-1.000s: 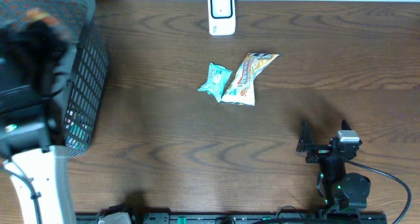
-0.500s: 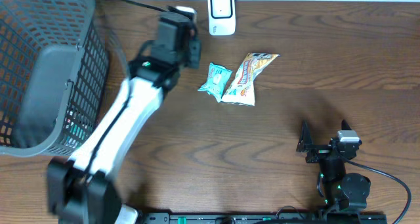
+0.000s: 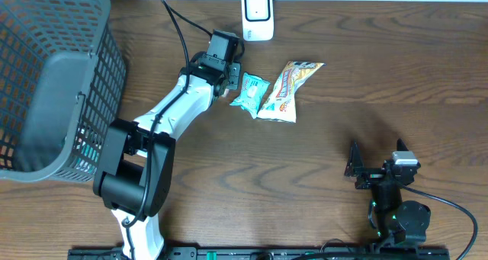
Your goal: Scan the item barcode
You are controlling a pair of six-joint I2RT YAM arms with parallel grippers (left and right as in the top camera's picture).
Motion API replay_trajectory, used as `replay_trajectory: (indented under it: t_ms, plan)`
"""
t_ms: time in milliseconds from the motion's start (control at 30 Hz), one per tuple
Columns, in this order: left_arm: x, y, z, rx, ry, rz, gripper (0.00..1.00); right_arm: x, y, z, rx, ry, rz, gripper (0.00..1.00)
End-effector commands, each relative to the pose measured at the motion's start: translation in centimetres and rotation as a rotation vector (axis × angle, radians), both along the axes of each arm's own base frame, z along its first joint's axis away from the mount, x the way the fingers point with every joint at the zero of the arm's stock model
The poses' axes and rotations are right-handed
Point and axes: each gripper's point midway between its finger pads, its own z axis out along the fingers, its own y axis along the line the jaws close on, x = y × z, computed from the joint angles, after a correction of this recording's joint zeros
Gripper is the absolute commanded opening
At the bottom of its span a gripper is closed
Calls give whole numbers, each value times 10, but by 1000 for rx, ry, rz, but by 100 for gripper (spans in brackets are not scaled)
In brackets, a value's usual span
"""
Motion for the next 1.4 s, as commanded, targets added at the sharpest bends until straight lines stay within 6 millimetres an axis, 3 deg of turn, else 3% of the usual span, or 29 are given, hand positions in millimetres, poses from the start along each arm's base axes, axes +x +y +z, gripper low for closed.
replay_trajectory:
  t_ms: [0, 67, 200, 267, 400, 467, 567, 667, 767, 967, 1133, 1367]
  plan:
    - [4, 4, 35, -9, -74, 22, 69, 0, 2, 0, -12, -2, 8, 99]
    - [6, 12, 62, 1, -136, 42, 69, 0, 2, 0, -12, -2, 8, 99]
    - [6, 55, 140, 50, -319, 175, 69, 0, 2, 0, -12, -2, 8, 99]
    - [-1, 91, 190, 69, -427, 265, 70, 0, 2, 0, -12, -2, 8, 99]
    - [-20, 159, 250, 50, -552, 422, 77, 0, 2, 0, -12, -2, 8, 99]
    - [-34, 201, 272, 28, -603, 535, 78, 0, 2, 0, -12, -2, 8, 99]
    - [-61, 264, 287, -26, -644, 739, 78, 0, 2, 0, -12, -2, 8, 99]
    - [-89, 319, 275, -65, -605, 925, 78, 0, 2, 0, -12, -2, 8, 99]
    - [-122, 366, 234, -56, -458, 1101, 78, 0, 2, 0, -12, -2, 8, 99]
    - [-161, 412, 168, -74, -242, 1351, 79, 0, 2, 0, -12, -1, 8, 99]
    - [-165, 411, 115, -205, -44, 1355, 79, 0, 2, 0, -12, -1, 8, 99]
    - [-175, 378, 56, -350, 254, 1315, 79, 0, 2, 0, -12, -2, 8, 99]
